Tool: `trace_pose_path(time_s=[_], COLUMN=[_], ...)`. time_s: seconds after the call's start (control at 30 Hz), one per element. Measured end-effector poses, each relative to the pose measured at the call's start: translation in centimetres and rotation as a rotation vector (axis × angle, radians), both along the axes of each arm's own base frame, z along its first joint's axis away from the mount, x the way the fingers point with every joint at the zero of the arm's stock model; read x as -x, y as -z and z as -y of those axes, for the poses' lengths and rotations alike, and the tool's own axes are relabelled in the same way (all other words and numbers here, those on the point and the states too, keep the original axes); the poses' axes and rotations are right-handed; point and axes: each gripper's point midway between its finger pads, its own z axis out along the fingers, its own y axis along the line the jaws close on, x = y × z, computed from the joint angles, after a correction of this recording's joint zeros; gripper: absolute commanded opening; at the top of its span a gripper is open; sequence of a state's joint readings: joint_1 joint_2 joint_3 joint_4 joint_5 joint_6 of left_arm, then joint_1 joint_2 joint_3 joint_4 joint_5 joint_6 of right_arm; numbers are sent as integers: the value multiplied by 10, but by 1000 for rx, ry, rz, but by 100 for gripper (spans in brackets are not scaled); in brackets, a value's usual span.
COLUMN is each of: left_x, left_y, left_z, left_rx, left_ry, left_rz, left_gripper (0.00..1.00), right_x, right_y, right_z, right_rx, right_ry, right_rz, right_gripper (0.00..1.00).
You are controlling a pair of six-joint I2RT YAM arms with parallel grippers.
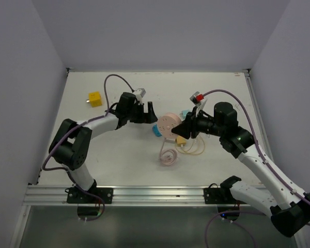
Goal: Pull the plug off the socket
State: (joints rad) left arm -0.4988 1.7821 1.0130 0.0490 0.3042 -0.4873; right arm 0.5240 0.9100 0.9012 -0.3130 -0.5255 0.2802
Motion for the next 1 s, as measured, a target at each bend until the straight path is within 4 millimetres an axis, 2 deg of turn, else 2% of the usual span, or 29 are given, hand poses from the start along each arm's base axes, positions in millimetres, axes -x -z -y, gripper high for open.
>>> trace_pose_path(time_s=[0.07, 0.17, 0.27, 0.37, 0.43, 0.53, 0.73, 0.9, 1.0], left_x=[-9, -26, -37, -35, -24, -1, 35, 47, 49], left_y=[-22, -66, -112, -147, -163, -184, -205, -198, -186], left_z=[-22, -67, -129, -189, -213, -229, -253, -265, -265], left_rx=[1, -4, -29, -99, -155, -189, -260, -315, -338], left_ry=[-62, -194, -355, -506, -571, -622, -694, -722, -712], left_rz=[37, 118, 216, 305, 347, 410, 474, 472, 453], left_gripper=[99, 100, 100, 99, 100, 99, 99, 99, 99], right_x=[-3, -10, -20, -34, -49, -68, -110, -145, -161], right_y=[4, 10, 17, 22, 25, 28, 31, 44, 61], right_z=[-7, -22, -44, -68, -90, -117, -180, -231, -251], right_rx=[-5, -6, -3, -12, -33, -57, -160, -266, -306], right_ry=[-21, -52, -83, -102, -107, -101, -79, -33, 10], right_rz=[-20, -54, -93, -127, -154, -182, -228, -262, -286], right_gripper=[0, 0, 0, 0, 0, 0, 0, 0, 2])
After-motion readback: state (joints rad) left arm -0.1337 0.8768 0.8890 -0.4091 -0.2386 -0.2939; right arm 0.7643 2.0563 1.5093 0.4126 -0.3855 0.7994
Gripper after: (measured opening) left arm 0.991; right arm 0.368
